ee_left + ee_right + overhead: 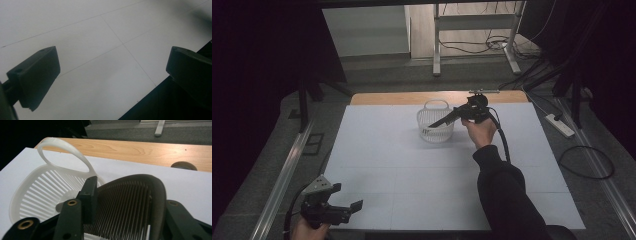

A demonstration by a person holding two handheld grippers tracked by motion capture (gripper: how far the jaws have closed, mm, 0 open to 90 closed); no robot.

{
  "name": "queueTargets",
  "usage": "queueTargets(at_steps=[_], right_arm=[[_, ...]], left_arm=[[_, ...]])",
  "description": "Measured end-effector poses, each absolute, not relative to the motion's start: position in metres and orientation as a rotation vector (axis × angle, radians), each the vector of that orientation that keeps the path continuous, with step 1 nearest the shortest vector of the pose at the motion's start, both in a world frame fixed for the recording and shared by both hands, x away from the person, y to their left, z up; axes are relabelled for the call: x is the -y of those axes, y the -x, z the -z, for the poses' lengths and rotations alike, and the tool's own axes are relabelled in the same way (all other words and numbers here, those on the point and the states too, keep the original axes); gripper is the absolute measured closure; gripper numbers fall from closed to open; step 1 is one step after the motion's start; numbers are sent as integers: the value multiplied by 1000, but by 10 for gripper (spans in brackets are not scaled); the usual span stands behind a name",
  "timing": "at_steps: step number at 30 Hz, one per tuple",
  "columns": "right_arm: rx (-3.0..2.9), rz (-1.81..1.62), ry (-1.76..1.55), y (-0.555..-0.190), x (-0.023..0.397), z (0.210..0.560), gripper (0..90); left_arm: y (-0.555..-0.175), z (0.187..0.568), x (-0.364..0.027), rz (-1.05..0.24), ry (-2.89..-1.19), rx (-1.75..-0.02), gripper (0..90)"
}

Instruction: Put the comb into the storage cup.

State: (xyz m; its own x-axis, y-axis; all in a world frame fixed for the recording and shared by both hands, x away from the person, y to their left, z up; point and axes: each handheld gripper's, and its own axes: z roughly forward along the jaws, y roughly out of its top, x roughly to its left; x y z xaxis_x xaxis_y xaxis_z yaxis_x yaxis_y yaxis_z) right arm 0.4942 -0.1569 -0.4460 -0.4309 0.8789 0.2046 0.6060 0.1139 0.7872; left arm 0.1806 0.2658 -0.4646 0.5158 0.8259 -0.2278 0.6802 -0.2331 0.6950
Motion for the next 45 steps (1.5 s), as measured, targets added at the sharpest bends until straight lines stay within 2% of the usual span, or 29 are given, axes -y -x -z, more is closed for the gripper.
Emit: queueTargets(at_steps=[8, 19, 22, 38, 45], right_arm=[[-2083, -1226, -1437, -493, 163, 440, 464], [-2184, -1142, -1345, -487, 157, 435, 216], [-2200, -1116, -1327, -484, 156, 434, 206], [-2317, -1082, -1232, -467, 151, 426, 28], [-2353, -1093, -1202, -459, 156, 428, 0]], left_arm=[[-181, 465, -266, -238, -1984, -1230, 0], [-181, 465, -266, -238, -1985, -1231, 0], [-181, 465, -266, -238, -1985, -1231, 0], [-181, 465, -265, -239, -1986, -1232, 0], [-181, 465, -265, -241, -1985, -1232, 0]])
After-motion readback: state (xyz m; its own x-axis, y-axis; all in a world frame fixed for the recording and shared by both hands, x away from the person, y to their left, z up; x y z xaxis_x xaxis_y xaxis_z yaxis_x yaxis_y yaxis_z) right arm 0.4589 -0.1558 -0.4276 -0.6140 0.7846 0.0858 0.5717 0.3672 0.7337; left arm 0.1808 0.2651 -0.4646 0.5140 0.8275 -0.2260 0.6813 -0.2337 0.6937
